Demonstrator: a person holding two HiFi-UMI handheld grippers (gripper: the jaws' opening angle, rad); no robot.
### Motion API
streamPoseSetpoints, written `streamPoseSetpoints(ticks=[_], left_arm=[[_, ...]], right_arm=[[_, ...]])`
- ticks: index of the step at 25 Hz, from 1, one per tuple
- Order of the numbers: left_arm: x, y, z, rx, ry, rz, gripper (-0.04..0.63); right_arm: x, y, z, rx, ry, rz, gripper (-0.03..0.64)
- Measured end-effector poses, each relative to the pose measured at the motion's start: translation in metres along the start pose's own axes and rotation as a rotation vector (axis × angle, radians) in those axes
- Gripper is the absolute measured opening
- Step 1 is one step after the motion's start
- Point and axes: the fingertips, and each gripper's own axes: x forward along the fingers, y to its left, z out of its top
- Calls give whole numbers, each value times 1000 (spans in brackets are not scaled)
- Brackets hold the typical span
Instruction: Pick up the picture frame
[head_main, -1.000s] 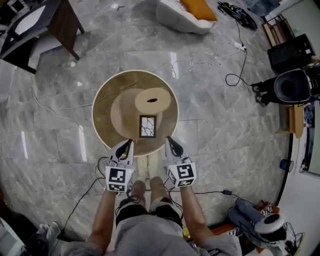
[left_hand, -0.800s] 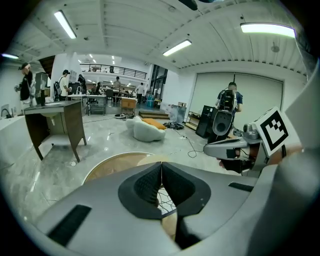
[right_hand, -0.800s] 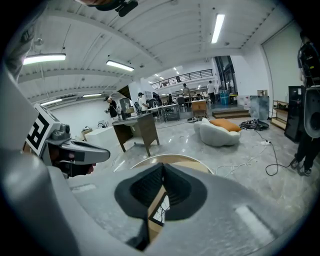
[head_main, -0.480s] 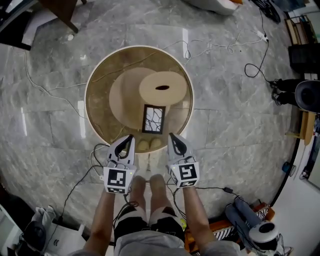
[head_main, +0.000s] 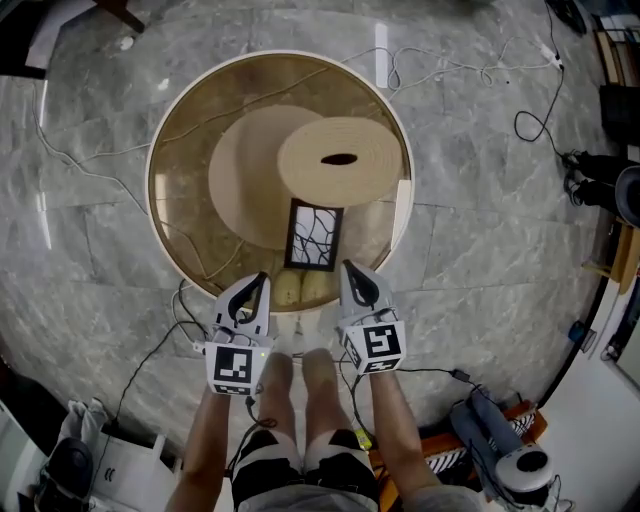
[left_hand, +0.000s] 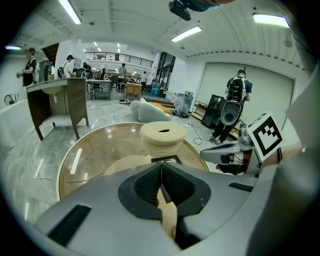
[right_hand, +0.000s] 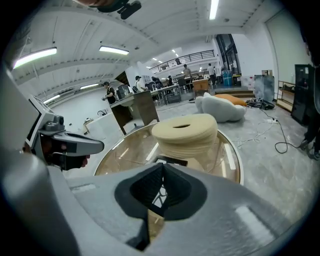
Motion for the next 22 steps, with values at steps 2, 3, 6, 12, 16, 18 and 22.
streamPoseSetpoints(ticks=[2,3,6,12,16,18,22], left_arm=[[7,3,-10,13,8,-1,20],[10,4,-13,18,9,0,20],[15,8,-18,10,11,7,20],[23,15,-28,-17,23,19,20],[25,17,-33,-36,29,16,20],[27,18,-36,-42,34,17,20],[31,19,-42,-40,46,11,20]], right_arm=[[10,-5,-12,9,25,-3,0],[14,-8,-17,16,40,-4,0],[26,-12,-32,28,95,1,0],[52,-17,-55,55,190,-6,85],[65,-22,-69,65,254,-24,97],[70,-21,-73,81,274,-15,107],[77,-22,-78,89,291,-14,107]])
